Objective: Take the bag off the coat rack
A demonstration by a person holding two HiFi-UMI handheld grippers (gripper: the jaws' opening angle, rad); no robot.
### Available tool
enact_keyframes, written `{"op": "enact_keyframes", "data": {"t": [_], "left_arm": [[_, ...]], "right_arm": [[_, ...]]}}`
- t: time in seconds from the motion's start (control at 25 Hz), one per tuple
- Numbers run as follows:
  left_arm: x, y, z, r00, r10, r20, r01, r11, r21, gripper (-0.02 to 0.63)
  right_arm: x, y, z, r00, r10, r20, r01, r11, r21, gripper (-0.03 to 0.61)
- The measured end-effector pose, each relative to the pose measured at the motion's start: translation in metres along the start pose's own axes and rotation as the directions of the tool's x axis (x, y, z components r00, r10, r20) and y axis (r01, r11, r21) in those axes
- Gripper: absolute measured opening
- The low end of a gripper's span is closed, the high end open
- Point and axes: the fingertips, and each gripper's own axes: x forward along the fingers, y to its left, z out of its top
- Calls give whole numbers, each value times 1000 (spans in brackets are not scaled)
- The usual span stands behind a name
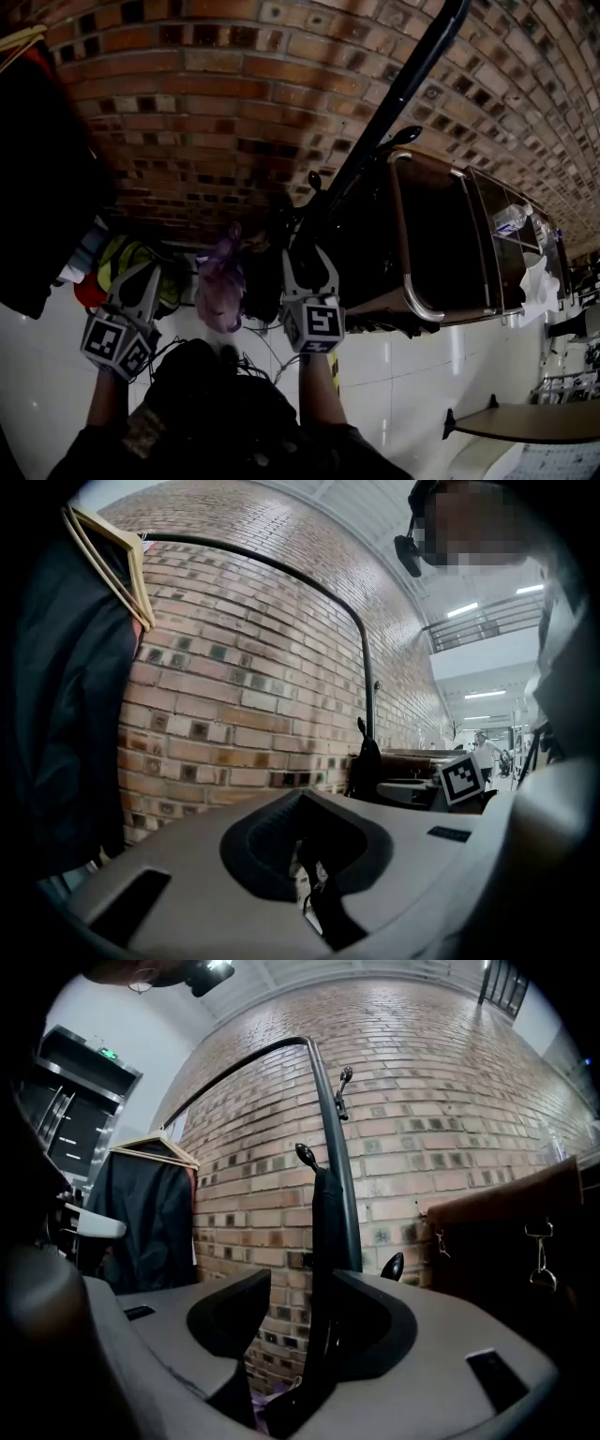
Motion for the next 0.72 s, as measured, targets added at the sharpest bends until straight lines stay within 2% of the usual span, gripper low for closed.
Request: {"op": "enact_keyframes", "data": {"t": [0.24,0.36,0.4,0.48,0.52,0.68,0.72], "left_arm": [[28,11,-6,998,-57,-36,57,998,-18,40],[44,18,-7,994,-98,-51,97,995,-19,40],[49,21,-6,992,-112,-54,111,994,-19,40],[59,25,-4,989,-137,-60,136,991,-20,40],[64,28,-3,987,-149,-62,148,989,-23,40],[82,36,2,978,-197,-65,196,980,-17,40],[86,36,2,976,-206,-67,205,979,-13,40]], "right_arm": [[21,-5,-2,996,-81,-21,80,995,-57,193],[31,-11,-4,988,-147,-44,141,983,-115,192],[33,-14,-4,983,-178,-36,171,974,-146,177],[37,-20,-4,972,-233,-19,225,953,-203,107],[38,-22,-5,969,-246,-20,236,947,-218,98],[50,-21,-6,970,-238,-50,221,949,-223,88],[51,-20,-6,970,-235,-57,218,951,-221,44]]}}
